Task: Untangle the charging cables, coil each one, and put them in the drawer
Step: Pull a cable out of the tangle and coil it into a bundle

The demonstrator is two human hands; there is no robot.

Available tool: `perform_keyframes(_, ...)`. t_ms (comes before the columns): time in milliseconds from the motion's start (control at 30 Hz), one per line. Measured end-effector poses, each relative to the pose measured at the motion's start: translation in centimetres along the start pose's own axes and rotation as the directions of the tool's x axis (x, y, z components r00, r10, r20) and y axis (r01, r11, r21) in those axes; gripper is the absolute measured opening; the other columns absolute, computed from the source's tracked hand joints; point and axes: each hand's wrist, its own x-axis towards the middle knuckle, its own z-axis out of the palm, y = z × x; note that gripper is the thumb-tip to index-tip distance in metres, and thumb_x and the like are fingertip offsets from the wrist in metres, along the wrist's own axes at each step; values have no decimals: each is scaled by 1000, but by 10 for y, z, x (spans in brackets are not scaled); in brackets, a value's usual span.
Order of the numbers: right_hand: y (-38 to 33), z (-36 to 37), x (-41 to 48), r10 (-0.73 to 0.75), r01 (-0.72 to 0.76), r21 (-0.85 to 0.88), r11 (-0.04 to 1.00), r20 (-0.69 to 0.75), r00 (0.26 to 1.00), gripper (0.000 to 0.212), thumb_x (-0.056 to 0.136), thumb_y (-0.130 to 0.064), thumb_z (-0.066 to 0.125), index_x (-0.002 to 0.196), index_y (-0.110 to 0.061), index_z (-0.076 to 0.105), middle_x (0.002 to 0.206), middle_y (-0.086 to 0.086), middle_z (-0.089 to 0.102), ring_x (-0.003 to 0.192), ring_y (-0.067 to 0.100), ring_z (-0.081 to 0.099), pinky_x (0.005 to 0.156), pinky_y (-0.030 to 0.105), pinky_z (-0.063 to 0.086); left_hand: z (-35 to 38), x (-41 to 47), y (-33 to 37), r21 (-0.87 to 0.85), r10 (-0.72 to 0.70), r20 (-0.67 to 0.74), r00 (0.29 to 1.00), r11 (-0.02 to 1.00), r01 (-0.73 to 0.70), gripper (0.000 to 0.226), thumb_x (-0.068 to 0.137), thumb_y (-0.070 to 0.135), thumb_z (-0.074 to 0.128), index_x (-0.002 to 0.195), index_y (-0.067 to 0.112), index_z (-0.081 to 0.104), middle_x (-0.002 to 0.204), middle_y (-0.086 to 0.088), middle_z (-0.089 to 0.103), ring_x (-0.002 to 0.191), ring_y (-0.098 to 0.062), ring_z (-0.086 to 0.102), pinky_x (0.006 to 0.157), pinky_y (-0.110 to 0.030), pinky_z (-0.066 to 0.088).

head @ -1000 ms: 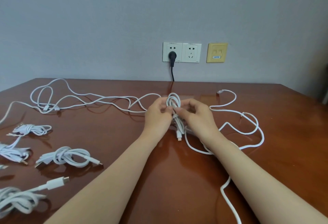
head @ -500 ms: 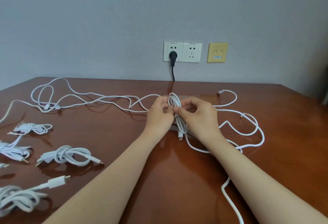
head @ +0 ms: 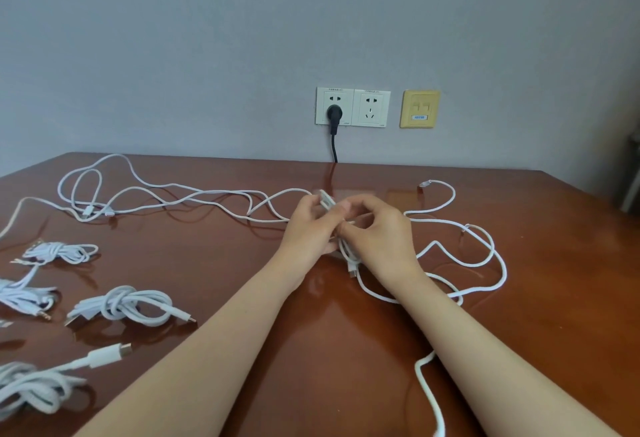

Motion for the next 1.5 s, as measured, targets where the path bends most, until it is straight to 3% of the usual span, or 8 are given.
perform_keyframes(167, 0, 2, -4, -43, 40, 40, 998, 100, 994, 40, 71, -25, 79, 105, -25, 59, 90, -9, 61, 76, 6, 56, 71, 20, 47, -3, 1, 12, -202, -48, -139, 989, 979, 19, 18, 96, 5, 39, 93, 15, 54, 86, -10, 62, 73, -20, 62, 68, -33, 54)
perform_keyframes(400, -4, 3, -8, -10, -6, 64, 998, 256, 967, 34, 77, -16, 73, 96, -37, 53, 78, -8, 65, 61, 2, 61, 61, 18, 49, -20, -3, 21, -311, -18, -249, 968, 948, -63, 21, 98, -1, 31, 107, 10, 46, 92, -14, 63, 77, -23, 64, 74, -37, 54)
perform_keyframes(933, -7, 0, -7, -34, 7, 153, 988, 180, 983, 22, 78, -18, 72, 89, -33, 60, 79, -9, 66, 65, 0, 55, 62, 18, 45, -18, -16, 27, -474, -15, 101, 995, 879, 61, 23, 101, 16, 32, 98, 4, 51, 106, -14, 65, 88, -23, 65, 72, -32, 57)
perform_keyframes(1133, -4, -1, -4, -10, -9, 186, 983, 105, 994, 23, 79, -15, 71, 87, -33, 59, 79, -16, 64, 67, -3, 57, 67, 16, 47, -22, -11, 27, -415, -58, -63, 996, 909, 27, 10, 97, 10, 44, 99, 12, 53, 97, -10, 63, 83, -19, 62, 79, -31, 49)
perform_keyframes(1200, -2, 0, -3, 1, -21, 176, 984, 111, 994, 22, 80, -16, 70, 91, -32, 58, 82, -18, 63, 73, -3, 58, 67, 11, 44, -27, -9, 24, -4, 160, -219, 963, 986, -165, 26, 89, -3, 50, 101, 20, 52, 107, -6, 59, 89, -11, 58, 84, -27, 46)
perform_keyframes(1300, -1, 0, -3, 7, -26, 155, 988, 125, 992, 23, 80, -16, 69, 96, -29, 57, 85, -16, 63, 77, 0, 58, 65, 5, 40, -32, -14, 19, 684, 594, 23, 804, 577, -446, 48, 76, -5, 50, 114, 23, 55, 120, 5, 54, 108, -8, 49, 96, -18, 33)
perform_keyframes(1400, -2, 0, -3, 18, -36, 151, 988, 117, 993, 22, 80, -14, 69, 93, -25, 56, 80, -15, 60, 75, 1, 57, 62, 5, 39, -30, -17, 15, 815, 555, 348, 755, 219, -536, 51, 78, 7, 47, 126, 20, 54, 130, 5, 52, 127, -16, 38, 103, -19, 15)
perform_keyframes(1500, -3, -1, -4, 65, -80, 172, 982, 92, 994, 24, 78, -15, 71, 93, -22, 53, 81, -11, 59, 78, 12, 57, 62, 15, 39, -32, -15, 13, 877, 445, 395, 804, 79, -474, 48, 94, 11, 44, 140, 26, 38, 144, 11, 40, 138, -10, 22, 104, -19, 5)
